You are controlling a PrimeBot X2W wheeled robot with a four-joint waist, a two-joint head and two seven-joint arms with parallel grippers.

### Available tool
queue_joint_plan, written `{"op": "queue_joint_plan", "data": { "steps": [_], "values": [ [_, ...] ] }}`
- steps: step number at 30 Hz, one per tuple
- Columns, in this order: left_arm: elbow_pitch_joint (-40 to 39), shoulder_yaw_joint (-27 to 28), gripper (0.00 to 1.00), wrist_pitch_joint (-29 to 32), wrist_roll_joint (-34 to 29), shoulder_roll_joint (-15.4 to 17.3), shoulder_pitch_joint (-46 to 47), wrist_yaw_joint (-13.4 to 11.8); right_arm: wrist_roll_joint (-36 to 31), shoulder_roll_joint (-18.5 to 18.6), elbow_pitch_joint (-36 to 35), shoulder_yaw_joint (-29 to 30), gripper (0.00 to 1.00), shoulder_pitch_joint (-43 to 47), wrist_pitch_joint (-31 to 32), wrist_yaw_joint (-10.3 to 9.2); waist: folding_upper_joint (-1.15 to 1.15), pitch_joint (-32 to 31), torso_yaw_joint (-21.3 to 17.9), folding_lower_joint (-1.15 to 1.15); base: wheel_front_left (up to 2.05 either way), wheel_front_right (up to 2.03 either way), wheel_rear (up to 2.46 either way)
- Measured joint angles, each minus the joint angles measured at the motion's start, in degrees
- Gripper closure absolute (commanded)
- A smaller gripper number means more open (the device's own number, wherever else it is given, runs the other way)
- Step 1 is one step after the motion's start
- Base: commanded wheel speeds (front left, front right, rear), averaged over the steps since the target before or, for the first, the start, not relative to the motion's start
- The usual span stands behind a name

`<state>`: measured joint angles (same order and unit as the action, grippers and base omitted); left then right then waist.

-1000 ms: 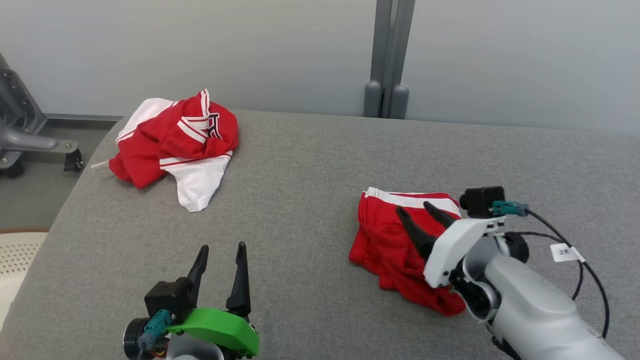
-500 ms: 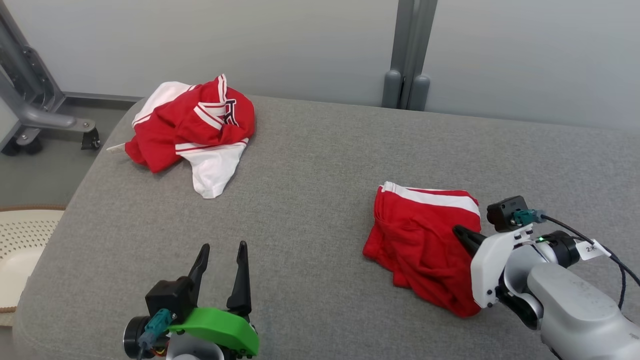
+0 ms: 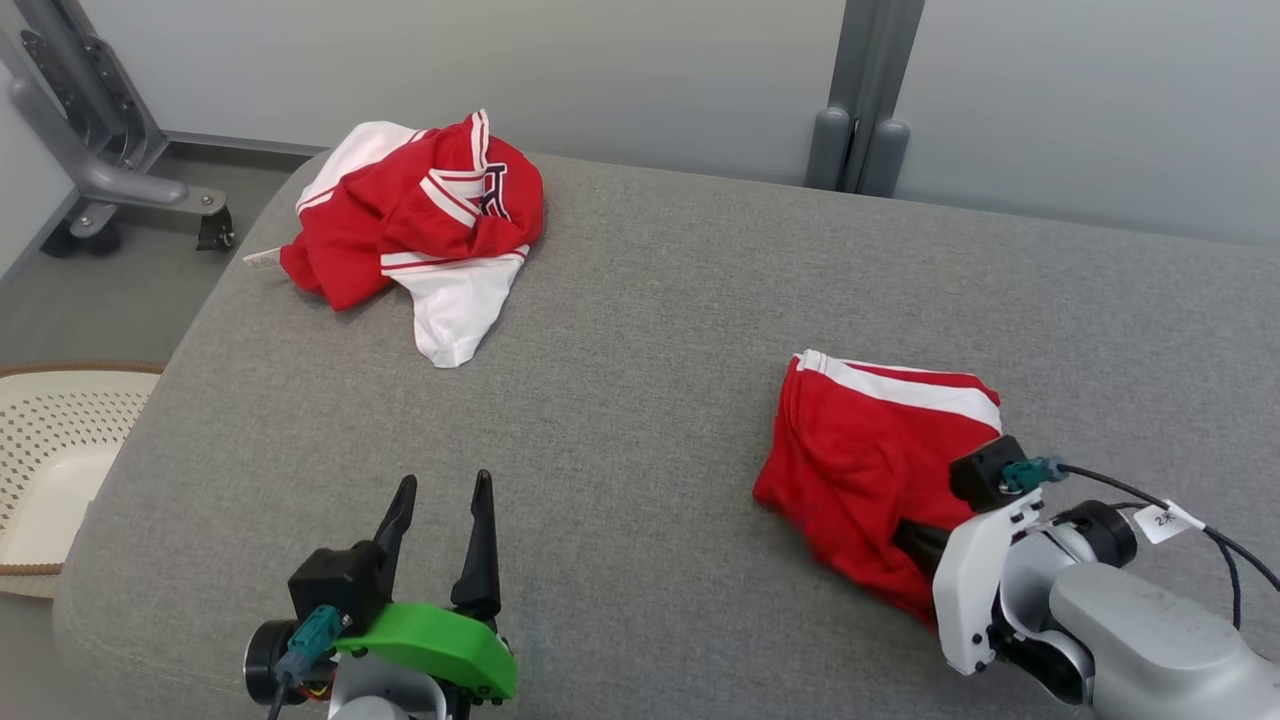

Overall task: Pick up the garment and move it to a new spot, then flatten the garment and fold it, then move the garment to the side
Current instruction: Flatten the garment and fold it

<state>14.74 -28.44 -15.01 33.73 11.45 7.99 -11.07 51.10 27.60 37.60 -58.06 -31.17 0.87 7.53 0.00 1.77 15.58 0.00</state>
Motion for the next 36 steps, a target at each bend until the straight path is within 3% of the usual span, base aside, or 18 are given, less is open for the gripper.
{"op": "queue_joint_plan", "data": {
  "steps": [7, 13, 22, 26, 28, 29, 31, 36],
  "values": [
    [-0.01, 0.02, 0.0, 0.0, -0.01, -0.15, 0.22, -0.02, 3.77, 1.15, -5.78, -8.28, 1.0, -2.68, -3.99, 0.0, 0.0, 0.29, -0.56, 0.0, 0.0, 0.0, 0.0],
    [0.03, 0.14, 0.0, -0.01, -0.18, -0.23, 0.48, -0.01, 5.34, -1.22, -5.84, -13.28, 1.0, -3.91, -4.66, 0.0, 0.0, 0.63, -0.92, 0.0, 0.0, 0.0, 0.0],
    [0.44, 0.63, 0.0, -0.01, -0.32, -0.18, 0.79, 0.0, 6.21, -5.44, -2.53, -14.88, 1.0, -5.36, -10.44, 0.0, 0.0, 0.06, -1.43, 0.0, 0.0, 0.0, 0.0],
    [0.37, 0.84, 0.0, -0.02, -0.32, -0.2, 0.79, 0.27, 6.44, -5.57, 0.31, -11.59, 1.0, -6.95, -14.63, 0.0, 0.0, -0.77, -2.62, 0.0, 0.0, 0.0, 0.0],
    [0.33, 0.9, 0.0, -0.03, -0.41, -0.43, 0.8, 0.54, 6.37, -5.86, 1.75, -7.68, 0.65, -7.26, -15.59, 0.0, 0.0, -1.17, -3.51, 0.0, 0.0, 0.0, 0.0],
    [0.33, 0.94, 0.0, -0.03, -0.48, -0.57, 0.81, 0.6, 6.04, -6.03, 2.31, -6.01, 0.53, -7.27, -15.67, 0.0, 0.0, -1.34, -3.89, 0.0, 0.0, 0.0, 0.0],
    [0.33, 1.25, 0.0, -0.09, -0.6, -1.14, 0.83, 0.89, 4.31, -6.47, 2.74, 1.24, 0.0, -7.19, -15.82, 0.0, 0.0, -1.76, -4.94, 0.0, 0.0, 0.0, 0.0],
    [0.99, 2.43, 0.0, -0.11, -1.68, -2.01, 0.87, 1.56, -5.76, -7.54, 0.1, 19.15, 0.0, -1.82, -15.93, 0.0, 0.0, -2.67, -7.6, 0.0, 0.0, 0.0, 0.0]
  ]
}}
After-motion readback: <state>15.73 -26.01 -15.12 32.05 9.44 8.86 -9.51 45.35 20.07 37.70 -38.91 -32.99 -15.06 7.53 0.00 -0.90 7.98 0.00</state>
